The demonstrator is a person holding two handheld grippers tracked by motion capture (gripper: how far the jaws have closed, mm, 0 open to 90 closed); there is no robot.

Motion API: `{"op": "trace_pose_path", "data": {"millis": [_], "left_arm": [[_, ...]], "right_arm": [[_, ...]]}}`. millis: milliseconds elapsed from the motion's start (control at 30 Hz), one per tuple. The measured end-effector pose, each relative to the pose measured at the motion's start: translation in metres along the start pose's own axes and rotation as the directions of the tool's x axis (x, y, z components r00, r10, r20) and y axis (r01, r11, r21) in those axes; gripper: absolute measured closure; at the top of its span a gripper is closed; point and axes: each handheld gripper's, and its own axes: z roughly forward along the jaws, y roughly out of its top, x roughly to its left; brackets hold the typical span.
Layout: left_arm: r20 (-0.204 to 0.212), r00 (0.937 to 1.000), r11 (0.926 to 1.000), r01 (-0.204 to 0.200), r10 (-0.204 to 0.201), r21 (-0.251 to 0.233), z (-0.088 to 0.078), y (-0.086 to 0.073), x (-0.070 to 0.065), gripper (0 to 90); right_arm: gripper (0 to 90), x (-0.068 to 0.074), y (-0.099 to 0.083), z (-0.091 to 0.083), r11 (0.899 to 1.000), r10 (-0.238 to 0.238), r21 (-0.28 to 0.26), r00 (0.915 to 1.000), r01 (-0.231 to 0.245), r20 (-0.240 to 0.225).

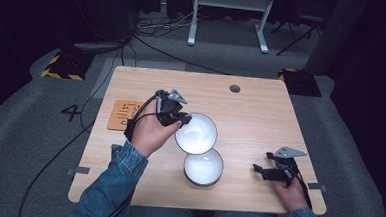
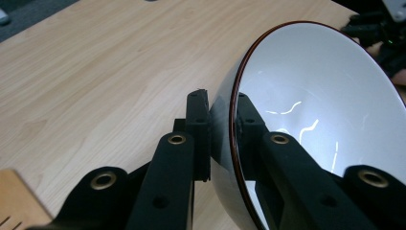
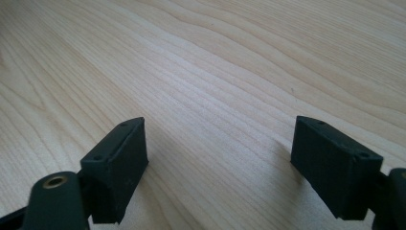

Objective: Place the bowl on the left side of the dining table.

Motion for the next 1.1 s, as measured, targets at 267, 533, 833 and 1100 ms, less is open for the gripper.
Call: {"op": "trace_pose_path", "data": {"millis": [267,533,833,1100], "left_arm": [[-0.083,0.9943,0.9977,0.067,-0.067,-0.005,-0.010,-0.003,0.026,80.7],[-0.127,0.9843,0.9924,0.123,-0.123,-0.006,-0.014,-0.009,0.053,80.7],[-0.189,0.9684,0.9857,0.168,-0.163,0.009,-0.019,-0.012,0.085,80.7],[-0.225,0.9475,0.9722,0.234,-0.227,0.006,-0.023,-0.018,0.111,80.7]], "right_arm": [[20.1,0.000,0.000,0.000,1.000,0.004,0.000,1.0000,-0.004,0.000],[20.2,0.001,0.001,0.000,1.000,0.006,0.001,1.0000,-0.006,-0.001],[20.2,0.001,0.001,0.000,1.000,0.007,0.001,1.0000,-0.007,-0.002],[20.2,0.001,0.001,0.000,1.000,0.007,0.001,1.0000,-0.007,-0.002]]}}
